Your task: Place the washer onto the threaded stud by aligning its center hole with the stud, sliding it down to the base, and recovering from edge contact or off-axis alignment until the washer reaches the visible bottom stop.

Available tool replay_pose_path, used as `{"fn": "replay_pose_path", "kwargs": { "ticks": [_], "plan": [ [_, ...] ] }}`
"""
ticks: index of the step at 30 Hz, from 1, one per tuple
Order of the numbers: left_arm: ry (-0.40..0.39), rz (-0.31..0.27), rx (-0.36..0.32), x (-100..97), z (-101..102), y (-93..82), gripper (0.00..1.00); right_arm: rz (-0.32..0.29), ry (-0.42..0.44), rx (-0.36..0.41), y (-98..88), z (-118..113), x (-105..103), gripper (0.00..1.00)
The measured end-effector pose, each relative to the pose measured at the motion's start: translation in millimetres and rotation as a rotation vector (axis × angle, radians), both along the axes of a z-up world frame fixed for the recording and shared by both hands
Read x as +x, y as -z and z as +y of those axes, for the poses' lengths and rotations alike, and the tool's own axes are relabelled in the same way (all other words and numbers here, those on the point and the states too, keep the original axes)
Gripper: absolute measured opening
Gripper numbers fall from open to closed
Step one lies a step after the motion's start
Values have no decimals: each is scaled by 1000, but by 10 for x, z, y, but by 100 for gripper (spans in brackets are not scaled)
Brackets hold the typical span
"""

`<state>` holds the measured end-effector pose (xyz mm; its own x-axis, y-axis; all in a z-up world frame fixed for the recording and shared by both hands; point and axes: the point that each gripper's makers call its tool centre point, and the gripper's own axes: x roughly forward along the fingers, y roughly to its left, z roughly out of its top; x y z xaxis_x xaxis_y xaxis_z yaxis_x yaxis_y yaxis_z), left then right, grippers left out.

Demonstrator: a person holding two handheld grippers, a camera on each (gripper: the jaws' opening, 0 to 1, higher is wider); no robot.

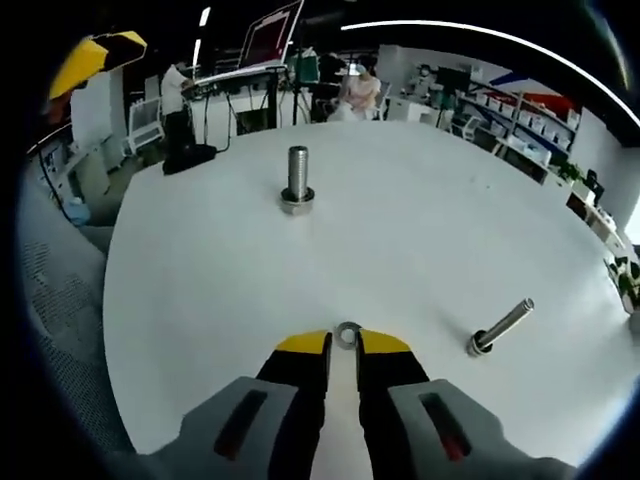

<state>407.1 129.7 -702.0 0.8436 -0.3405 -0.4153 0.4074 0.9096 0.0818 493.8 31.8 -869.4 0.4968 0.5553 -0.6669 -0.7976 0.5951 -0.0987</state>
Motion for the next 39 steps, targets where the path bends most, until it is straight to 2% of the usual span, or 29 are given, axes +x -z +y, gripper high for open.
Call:
{"fn": "replay_pose_path", "kwargs": {
  "ticks": [4,13,17,30,31,33,36,37,39],
  "plan": [
    [0,2,0,-1,2,8,15,-4,3,9,6,3,34,18],
    [-3,5,0,-4,7,10,15,52,47,76,28,10,48,16],
    [-2,6,2,-2,5,17,15,53,53,91,33,8,54,15],
    [1,10,4,-1,2,29,15,15,36,64,-15,-37,65,15],
    [2,10,5,0,-1,30,15,15,35,66,-33,-48,69,6],
    [3,10,4,0,-2,33,15,8,31,57,-36,-67,77,4],
    [6,12,7,-1,-5,38,15,33,21,39,59,-75,51,6],
    [6,11,6,0,-6,38,15,8,12,20,50,-87,50,7],
    [5,12,7,-2,-4,37,15,23,24,44,26,-83,41,7]
  ]
}}
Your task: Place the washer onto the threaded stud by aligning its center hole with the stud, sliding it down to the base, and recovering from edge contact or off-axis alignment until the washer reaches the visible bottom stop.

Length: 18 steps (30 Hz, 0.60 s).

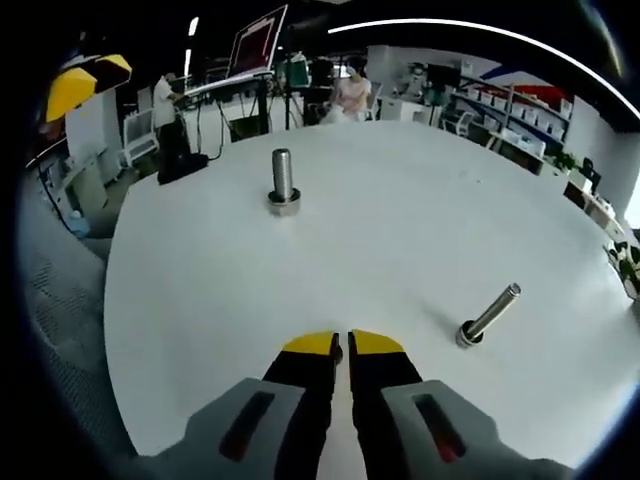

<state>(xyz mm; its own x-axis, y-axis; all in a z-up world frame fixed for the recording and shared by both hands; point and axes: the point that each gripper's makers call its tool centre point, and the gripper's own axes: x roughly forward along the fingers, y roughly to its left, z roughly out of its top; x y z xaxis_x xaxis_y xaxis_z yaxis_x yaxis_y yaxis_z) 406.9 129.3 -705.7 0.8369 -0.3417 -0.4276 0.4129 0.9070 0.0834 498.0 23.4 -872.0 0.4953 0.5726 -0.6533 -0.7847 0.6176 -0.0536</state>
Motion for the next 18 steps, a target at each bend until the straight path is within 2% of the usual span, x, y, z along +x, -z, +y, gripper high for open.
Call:
{"fn": "replay_pose_path", "kwargs": {
  "ticks": [4,12,18],
  "plan": [
    [-2,-1,-1,-1,4,-4,15,-11,2,12,-55,-16,-24,11],
    [-3,-2,1,-4,3,-6,15,14,-1,10,30,-21,-98,19],
    [-3,-3,4,-8,3,-7,15,26,12,39,50,-28,-101,16]
  ]
}}
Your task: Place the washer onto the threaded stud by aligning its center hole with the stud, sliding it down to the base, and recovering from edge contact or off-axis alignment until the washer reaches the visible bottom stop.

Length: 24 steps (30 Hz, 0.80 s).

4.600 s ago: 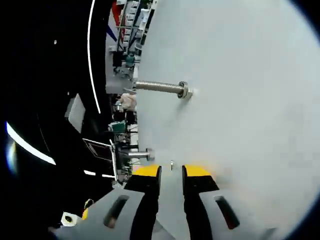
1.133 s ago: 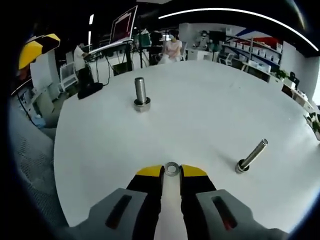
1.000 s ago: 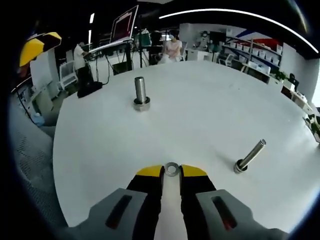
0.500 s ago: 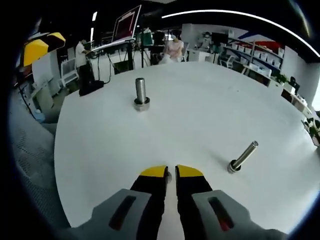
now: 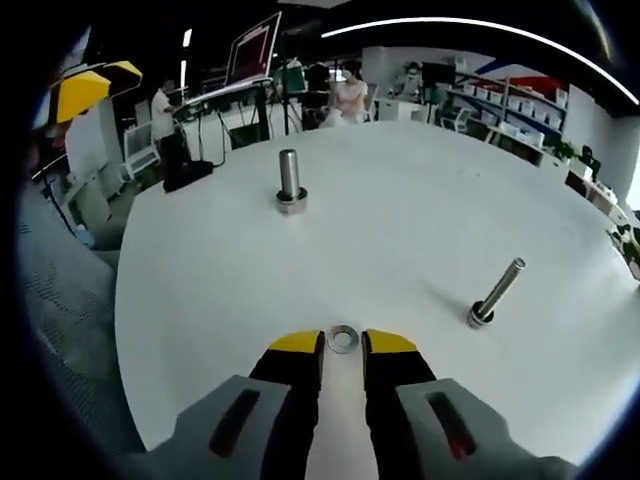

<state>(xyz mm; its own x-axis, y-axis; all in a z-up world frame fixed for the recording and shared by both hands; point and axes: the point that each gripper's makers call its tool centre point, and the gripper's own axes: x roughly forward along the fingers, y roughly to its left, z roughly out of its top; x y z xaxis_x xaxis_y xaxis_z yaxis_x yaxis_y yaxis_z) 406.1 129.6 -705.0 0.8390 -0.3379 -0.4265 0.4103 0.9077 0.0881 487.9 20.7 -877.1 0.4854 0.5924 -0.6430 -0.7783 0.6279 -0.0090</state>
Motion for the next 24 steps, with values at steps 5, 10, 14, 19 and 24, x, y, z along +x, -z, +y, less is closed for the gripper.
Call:
{"fn": "replay_pose_path", "kwargs": {
  "ticks": [5,10,14,19,24],
  "plan": [
    [0,-1,0,-1,-1,-6,15,8,12,30,-3,-3,29,15],
    [-1,-2,1,3,3,-6,15,7,9,27,-27,-4,19,15],
    [-1,-1,3,-1,1,-5,15,1,2,14,-57,-35,17,4],
    [1,-1,4,3,-2,1,15,-36,-35,-14,-95,-29,20,6],
    [3,-1,3,-1,-5,-3,15,-24,12,18,-193,-144,20,8]
  ]
}}
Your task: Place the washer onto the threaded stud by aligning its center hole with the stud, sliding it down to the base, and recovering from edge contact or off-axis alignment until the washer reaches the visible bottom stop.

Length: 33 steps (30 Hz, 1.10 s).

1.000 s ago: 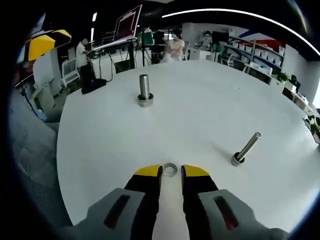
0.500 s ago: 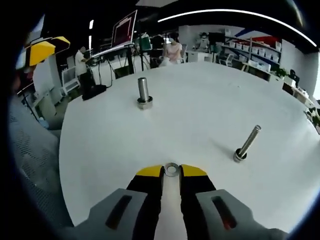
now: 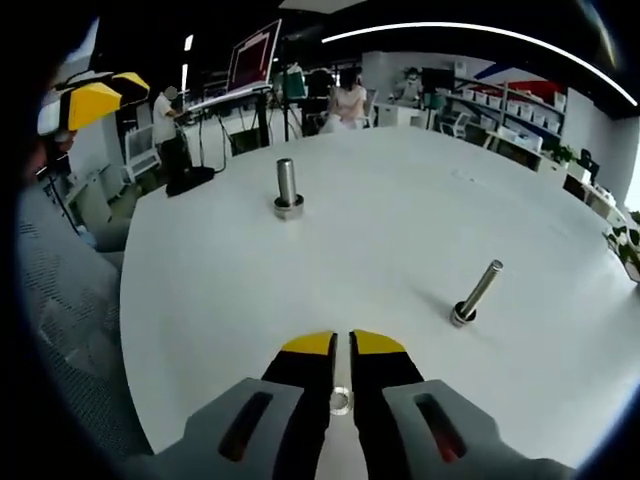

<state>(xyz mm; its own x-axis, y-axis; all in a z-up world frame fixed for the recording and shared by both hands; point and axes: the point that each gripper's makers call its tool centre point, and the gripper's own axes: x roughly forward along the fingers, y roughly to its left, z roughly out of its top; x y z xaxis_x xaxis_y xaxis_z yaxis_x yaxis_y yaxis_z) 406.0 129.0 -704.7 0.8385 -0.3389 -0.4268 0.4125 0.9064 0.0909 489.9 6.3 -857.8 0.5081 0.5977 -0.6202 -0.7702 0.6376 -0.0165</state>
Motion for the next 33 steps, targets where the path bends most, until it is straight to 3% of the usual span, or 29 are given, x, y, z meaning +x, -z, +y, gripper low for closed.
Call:
{"fn": "replay_pose_path", "kwargs": {
  "ticks": [5,11,24,33],
  "plan": [
    [1,-3,-1,6,-1,-7,15,0,5,-57,24,-182,-37,9],
    [-1,-7,-6,9,0,-21,15,20,19,-73,-3,-327,-55,9],
    [3,-20,-9,6,-9,-51,15,64,-36,-163,126,-379,-229,9],
    [6,-22,-6,1,-17,-54,15,81,-26,-158,128,-338,-227,9]
  ]
}}
